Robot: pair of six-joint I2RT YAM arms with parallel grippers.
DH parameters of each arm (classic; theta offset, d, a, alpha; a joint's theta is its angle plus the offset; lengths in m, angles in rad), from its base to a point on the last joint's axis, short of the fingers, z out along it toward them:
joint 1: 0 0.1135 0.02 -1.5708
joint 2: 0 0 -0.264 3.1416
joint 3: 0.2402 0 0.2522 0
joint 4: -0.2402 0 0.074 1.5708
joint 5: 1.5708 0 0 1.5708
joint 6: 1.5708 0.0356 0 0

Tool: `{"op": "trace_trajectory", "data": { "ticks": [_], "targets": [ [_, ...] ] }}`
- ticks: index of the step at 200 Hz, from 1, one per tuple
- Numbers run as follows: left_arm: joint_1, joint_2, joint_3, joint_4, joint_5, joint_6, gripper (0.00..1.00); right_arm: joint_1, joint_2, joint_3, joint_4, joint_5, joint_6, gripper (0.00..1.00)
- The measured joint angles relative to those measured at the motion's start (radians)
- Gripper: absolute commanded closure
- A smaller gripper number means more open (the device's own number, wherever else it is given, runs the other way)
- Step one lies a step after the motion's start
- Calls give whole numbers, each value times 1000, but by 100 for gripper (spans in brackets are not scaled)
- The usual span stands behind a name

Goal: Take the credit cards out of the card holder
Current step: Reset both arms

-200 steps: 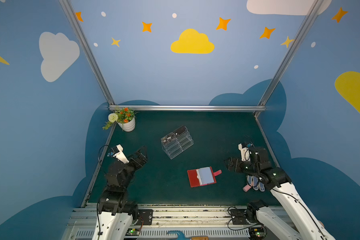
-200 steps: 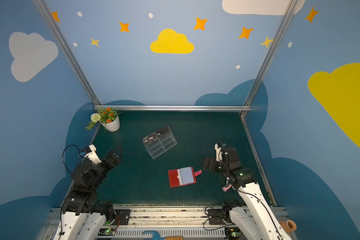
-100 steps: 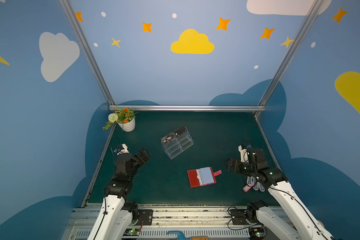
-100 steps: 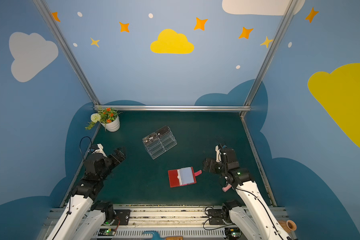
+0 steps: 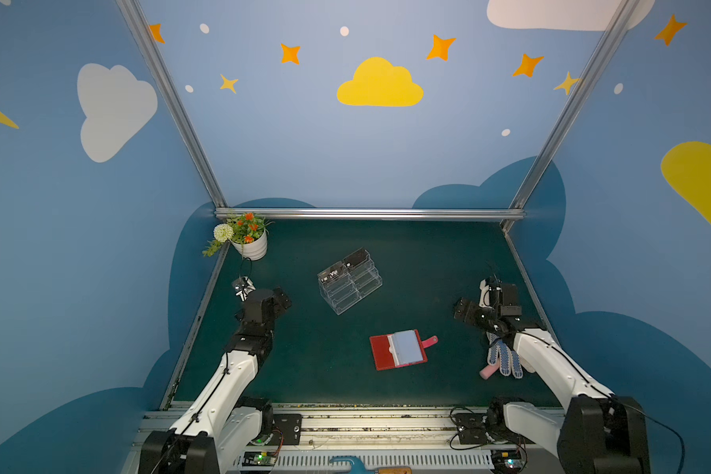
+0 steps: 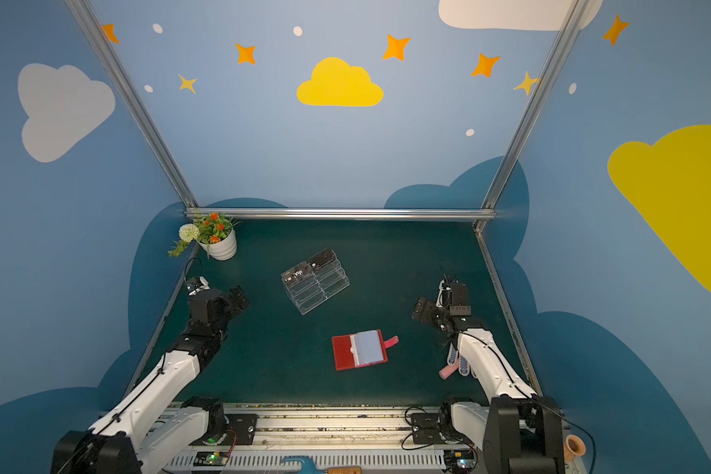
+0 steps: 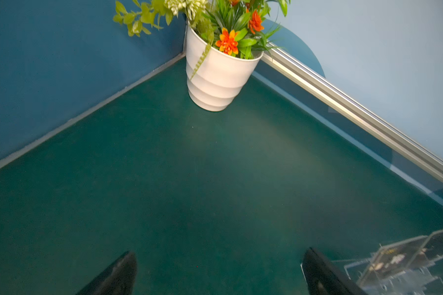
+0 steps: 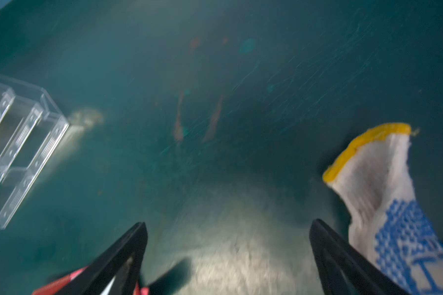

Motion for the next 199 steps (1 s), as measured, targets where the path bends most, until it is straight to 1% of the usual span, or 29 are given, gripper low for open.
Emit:
{"op": "trace_trajectory", "data": {
  "ticks": [21, 42, 66, 91, 115, 130, 171, 199],
  "targets": [
    [8, 82, -10, 90, -16, 51, 0, -37, 56, 5, 74, 19, -40, 3],
    [23, 168, -11, 208, -16, 102, 0, -40, 90, 5, 166, 49, -93, 3],
    [65, 232, 3, 245, 28, 123, 0, -40, 126, -23, 316, 90, -139, 3],
    [108, 239, 1, 295, 93, 125, 0, -34, 166, -74, 432, 106, -174, 3],
    [116, 209, -38, 375, 144, 130, 0, -14, 190, -92, 496, 119, -209, 3],
    [116, 188, -61, 394, 164, 140, 0, -6, 189, -98, 539, 128, -225, 3],
    [116, 168, -78, 403, 173, 177, 0, -4, 174, -136, 636, 149, -262, 3],
    [118, 243, -114, 477, 156, 212, 0, -3, 174, -145, 687, 158, -280, 3]
  ]
}}
